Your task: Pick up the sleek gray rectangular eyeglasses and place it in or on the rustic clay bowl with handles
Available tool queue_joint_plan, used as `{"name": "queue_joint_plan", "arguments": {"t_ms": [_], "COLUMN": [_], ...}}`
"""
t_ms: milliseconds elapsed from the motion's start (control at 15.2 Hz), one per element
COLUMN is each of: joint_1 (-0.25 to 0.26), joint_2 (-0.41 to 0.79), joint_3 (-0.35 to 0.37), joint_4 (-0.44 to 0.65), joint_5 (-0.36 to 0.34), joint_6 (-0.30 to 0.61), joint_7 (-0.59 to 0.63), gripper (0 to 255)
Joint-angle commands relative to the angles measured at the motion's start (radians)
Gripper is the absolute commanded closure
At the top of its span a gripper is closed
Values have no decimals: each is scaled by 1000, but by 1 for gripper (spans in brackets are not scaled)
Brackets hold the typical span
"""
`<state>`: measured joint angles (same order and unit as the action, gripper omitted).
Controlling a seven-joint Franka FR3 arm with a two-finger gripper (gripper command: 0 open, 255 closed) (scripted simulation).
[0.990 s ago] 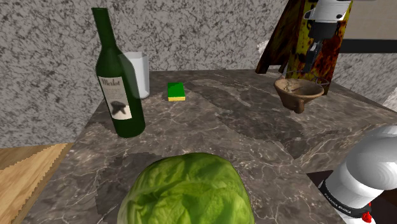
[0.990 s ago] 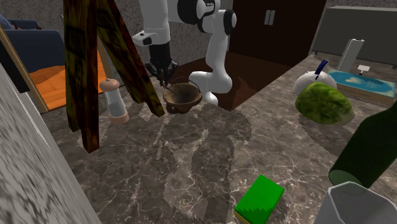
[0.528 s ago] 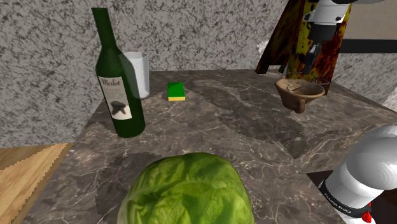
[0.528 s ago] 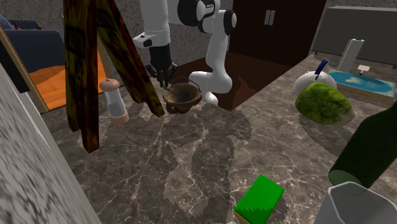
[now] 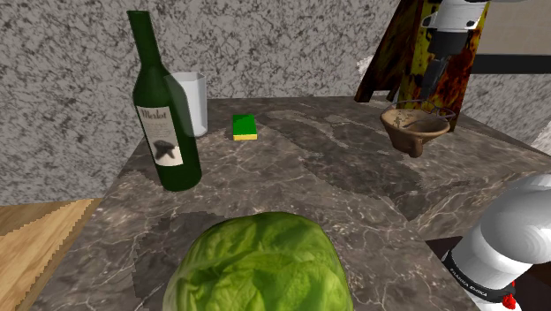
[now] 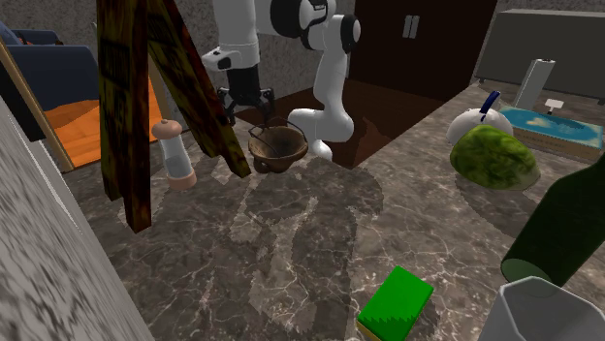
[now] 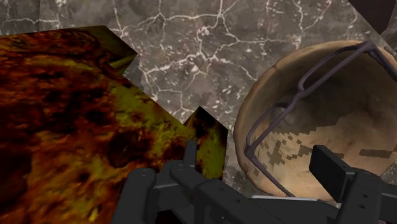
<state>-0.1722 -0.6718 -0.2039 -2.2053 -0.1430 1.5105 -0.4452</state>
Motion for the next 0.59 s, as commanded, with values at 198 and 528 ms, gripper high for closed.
{"name": "queue_joint_plan", "arguments": {"t_ms": [198,528], "joint_1": [6,6], "joint_2": [42,42], "joint_3": [8,8], "joint_4": [145,145], "joint_5": [10,10], "joint_6": [-104,-104], "joint_7": [-6,-6], "gripper": [0,0]}}
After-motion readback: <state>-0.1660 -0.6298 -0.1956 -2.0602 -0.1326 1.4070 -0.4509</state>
